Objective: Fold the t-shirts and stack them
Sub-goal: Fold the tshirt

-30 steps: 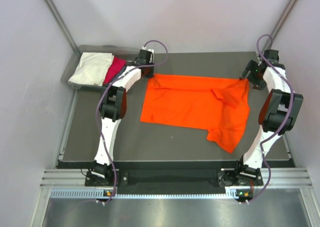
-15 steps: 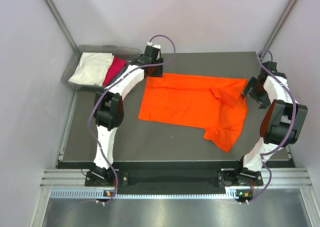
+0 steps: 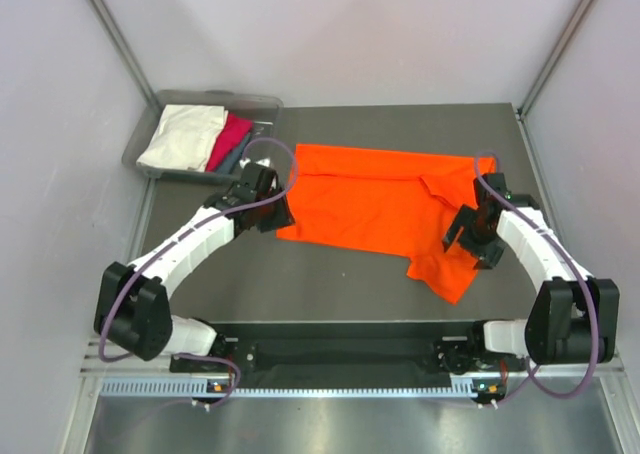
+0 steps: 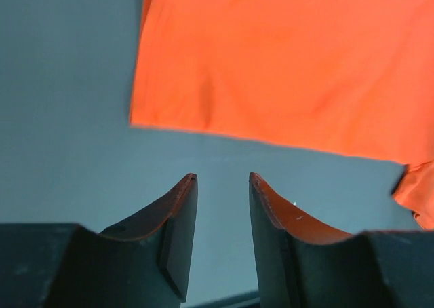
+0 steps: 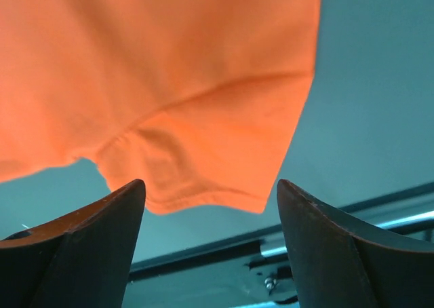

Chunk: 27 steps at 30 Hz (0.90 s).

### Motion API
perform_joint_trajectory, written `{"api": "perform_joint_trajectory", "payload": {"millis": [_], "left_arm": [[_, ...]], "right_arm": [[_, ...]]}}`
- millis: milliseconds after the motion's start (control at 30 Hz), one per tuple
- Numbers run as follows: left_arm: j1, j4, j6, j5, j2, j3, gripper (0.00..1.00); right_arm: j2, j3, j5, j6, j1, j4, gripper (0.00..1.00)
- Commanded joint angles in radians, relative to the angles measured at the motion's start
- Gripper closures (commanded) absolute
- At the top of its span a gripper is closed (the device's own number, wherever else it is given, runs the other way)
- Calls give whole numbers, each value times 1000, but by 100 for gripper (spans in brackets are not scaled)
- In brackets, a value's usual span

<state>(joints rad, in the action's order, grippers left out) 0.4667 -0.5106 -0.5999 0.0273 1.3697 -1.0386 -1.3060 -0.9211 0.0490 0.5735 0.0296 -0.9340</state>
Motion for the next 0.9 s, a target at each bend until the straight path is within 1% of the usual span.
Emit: {"api": "perform_joint_trajectory", "payload": {"millis": [0,33,67,167,233,267,300,433,467,600,700,867], "left_arm": [[-77,53,-138,-119,-5,80,58],[-97,50,-152,-153,2,89,58],[-126,40,-152,-188,15,84,58],[-152,40,-161,-211,34,86,58],[-175,64,-201,-233,42,112,59],[-178,72,-213,-236,46,117,59],[-180,78,-233,-234,52,123,59],[-181,89,-248,-230,113,124,57],[-181,67,-247,-225,126,118,56],[-181,43,-236,-144,155,115,55],[-181,37,-222,-103,158,118,56],[-181,40,-222,-87,144,146,57]], "right_arm": [[56,63,-41,80,16,-5,22],[59,88,-46,81,16,4,24],[59,100,-46,83,15,15,38],[44,145,-43,78,3,31,58],[18,169,-44,72,-22,35,59],[13,177,-44,74,-57,47,59],[16,197,-75,77,-69,58,59],[24,238,-90,71,-121,78,56],[25,243,-90,66,-126,75,54],[51,261,-74,55,-135,69,52],[59,281,-61,61,-145,83,52],[44,333,-75,81,-149,162,53]]}}
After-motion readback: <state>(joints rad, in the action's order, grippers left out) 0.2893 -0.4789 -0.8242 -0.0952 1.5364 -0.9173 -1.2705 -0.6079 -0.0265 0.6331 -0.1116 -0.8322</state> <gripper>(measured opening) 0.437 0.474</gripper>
